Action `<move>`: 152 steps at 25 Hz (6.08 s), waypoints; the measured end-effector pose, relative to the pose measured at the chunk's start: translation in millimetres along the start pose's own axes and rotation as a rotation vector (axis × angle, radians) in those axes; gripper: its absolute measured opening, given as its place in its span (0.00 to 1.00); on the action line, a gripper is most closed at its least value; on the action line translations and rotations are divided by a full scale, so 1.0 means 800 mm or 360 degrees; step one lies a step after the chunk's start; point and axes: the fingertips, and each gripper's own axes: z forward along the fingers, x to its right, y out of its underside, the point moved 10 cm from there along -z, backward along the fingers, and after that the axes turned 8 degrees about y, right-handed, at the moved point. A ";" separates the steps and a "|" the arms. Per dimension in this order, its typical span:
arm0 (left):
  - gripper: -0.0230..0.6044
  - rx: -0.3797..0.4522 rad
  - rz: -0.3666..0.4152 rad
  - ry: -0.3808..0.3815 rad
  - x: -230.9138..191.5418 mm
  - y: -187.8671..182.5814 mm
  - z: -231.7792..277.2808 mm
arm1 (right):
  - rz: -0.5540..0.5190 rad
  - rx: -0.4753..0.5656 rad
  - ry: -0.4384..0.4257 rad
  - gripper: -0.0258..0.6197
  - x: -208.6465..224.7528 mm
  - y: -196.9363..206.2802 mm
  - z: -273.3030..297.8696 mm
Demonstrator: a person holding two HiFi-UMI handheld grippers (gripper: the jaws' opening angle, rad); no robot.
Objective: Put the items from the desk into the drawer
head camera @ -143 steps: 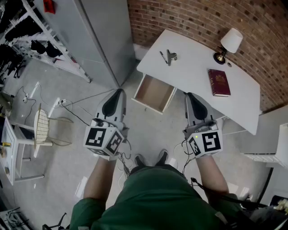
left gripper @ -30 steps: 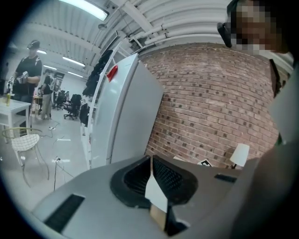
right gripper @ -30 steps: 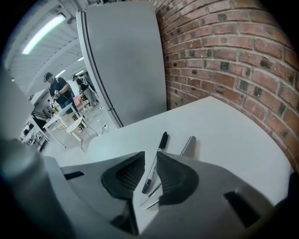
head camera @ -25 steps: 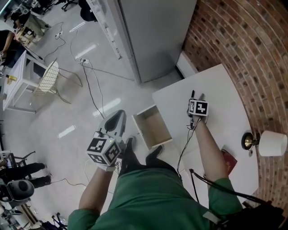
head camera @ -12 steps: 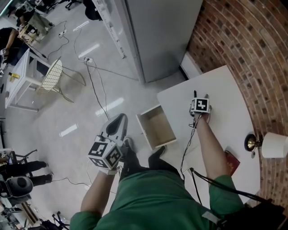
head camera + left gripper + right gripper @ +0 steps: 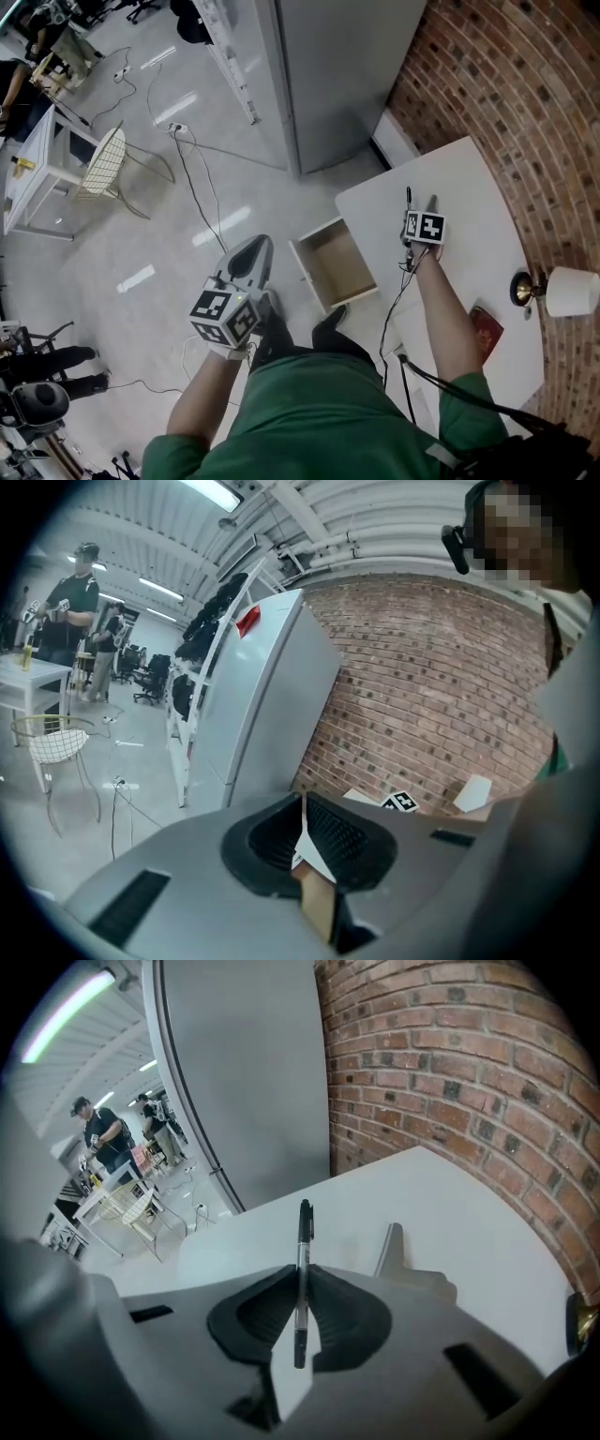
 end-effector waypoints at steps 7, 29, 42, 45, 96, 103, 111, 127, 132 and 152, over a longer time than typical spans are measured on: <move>0.06 -0.0028 -0.0018 0.0136 -0.025 -0.005 0.001 | 0.0078 0.0162 -0.0143 0.11 -0.035 0.005 -0.040; 0.06 -0.0334 -0.0059 0.0267 -0.105 0.070 0.020 | 0.0038 0.0389 -0.0552 0.11 -0.188 0.081 -0.094; 0.06 -0.0358 -0.0161 0.0258 -0.127 0.118 0.033 | -0.0014 0.0336 -0.0629 0.11 -0.239 0.136 -0.057; 0.06 -0.0378 -0.0190 0.0258 -0.131 0.131 0.034 | -0.0053 0.0227 -0.0603 0.11 -0.250 0.159 -0.029; 0.06 -0.0519 -0.0372 -0.0127 -0.258 0.294 0.004 | -0.0882 -0.0626 -0.0415 0.19 -0.296 0.332 0.291; 0.06 -0.0437 -0.0348 -0.0117 -0.250 0.271 0.007 | -0.0823 -0.0476 -0.0307 0.20 -0.282 0.315 0.252; 0.06 -0.0365 -0.0278 -0.0045 -0.220 0.216 0.019 | -0.0720 -0.0133 -0.0276 0.13 -0.293 0.264 0.141; 0.06 -0.0114 -0.0069 0.0066 -0.126 0.042 0.021 | -0.0299 0.0556 -0.0529 0.05 -0.266 0.021 -0.111; 0.06 -0.0005 0.0024 0.0065 -0.109 -0.019 0.014 | -0.0244 0.0832 -0.0511 0.05 -0.261 -0.030 -0.191; 0.06 0.0627 0.0537 0.0132 -0.052 -0.256 -0.018 | -0.0229 0.1668 -0.0345 0.04 -0.242 -0.182 -0.414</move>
